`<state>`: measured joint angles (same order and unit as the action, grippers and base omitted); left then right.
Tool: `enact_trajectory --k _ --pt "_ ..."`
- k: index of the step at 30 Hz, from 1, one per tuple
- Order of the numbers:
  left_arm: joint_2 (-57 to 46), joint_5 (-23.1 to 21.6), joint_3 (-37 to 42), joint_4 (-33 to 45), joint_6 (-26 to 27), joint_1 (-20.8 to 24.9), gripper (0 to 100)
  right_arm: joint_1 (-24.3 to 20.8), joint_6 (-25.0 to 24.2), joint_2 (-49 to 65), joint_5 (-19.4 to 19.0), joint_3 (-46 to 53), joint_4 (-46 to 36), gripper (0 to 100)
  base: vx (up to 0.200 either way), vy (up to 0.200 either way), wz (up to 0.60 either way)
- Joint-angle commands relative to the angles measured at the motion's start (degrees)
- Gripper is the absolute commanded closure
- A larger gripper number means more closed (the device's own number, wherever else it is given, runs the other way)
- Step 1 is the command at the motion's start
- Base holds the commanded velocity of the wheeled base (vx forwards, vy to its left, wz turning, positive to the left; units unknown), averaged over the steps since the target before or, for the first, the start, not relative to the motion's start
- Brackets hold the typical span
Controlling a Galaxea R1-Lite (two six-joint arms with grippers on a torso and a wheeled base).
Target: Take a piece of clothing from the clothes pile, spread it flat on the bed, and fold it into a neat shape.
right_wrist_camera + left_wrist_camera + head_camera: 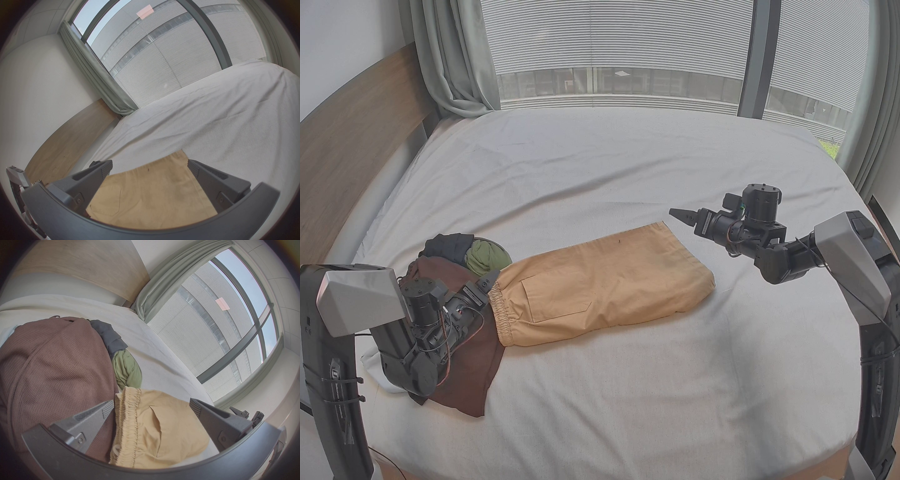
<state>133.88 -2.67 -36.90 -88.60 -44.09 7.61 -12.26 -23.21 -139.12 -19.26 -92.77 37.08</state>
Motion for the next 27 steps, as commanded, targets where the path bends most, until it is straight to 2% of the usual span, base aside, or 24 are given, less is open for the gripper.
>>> enact_trajectory --k 1,4,7,9,12,16,18,21,27 --pt "-4.8 -1.7 3.9 0.0 0.4 2.3 0 -1.4 2.7 9.3 -0.1 13.4 2.3 0 0.0 0.0 0.0" --pt "-6.7 -1.9 5.4 0.0 1.1 3.8 0 -1.6 3.3 12.3 0.0 21.5 4.6 0 0.0 0.0 0.0" --pt "-7.1 -1.9 5.8 0.0 3.0 4.4 0 -1.5 3.3 12.9 0.0 24.7 6.5 0 0.0 0.0 0.0" --pt "-7.1 -1.8 6.7 0.0 7.8 4.9 0 -1.4 3.1 12.6 -0.2 28.9 10.1 0 0.0 0.0 0.0" --pt "-7.2 -1.8 7.0 0.0 10.9 5.1 0 -1.1 2.9 11.6 -0.4 32.8 16.0 0 0.0 0.0 0.0" --pt "-7.5 -1.6 7.1 0.0 11.1 5.1 0 -0.7 1.8 9.0 -0.8 35.1 21.0 0 0.0 0.0 0.0" --pt "-7.5 -1.5 7.5 0.0 11.6 5.1 0 -0.8 0.0 7.0 -1.3 37.2 26.3 0 0.0 0.0 0.0" --pt "-7.1 -1.5 7.8 0.0 14.3 5.0 0 -0.9 -1.1 4.4 -1.3 38.8 30.6 0 0.0 0.0 0.0" --pt "-5.6 -1.5 7.8 -0.1 17.6 4.7 0 -0.8 -1.1 0.3 -1.3 39.2 32.3 0 0.0 0.0 0.0"
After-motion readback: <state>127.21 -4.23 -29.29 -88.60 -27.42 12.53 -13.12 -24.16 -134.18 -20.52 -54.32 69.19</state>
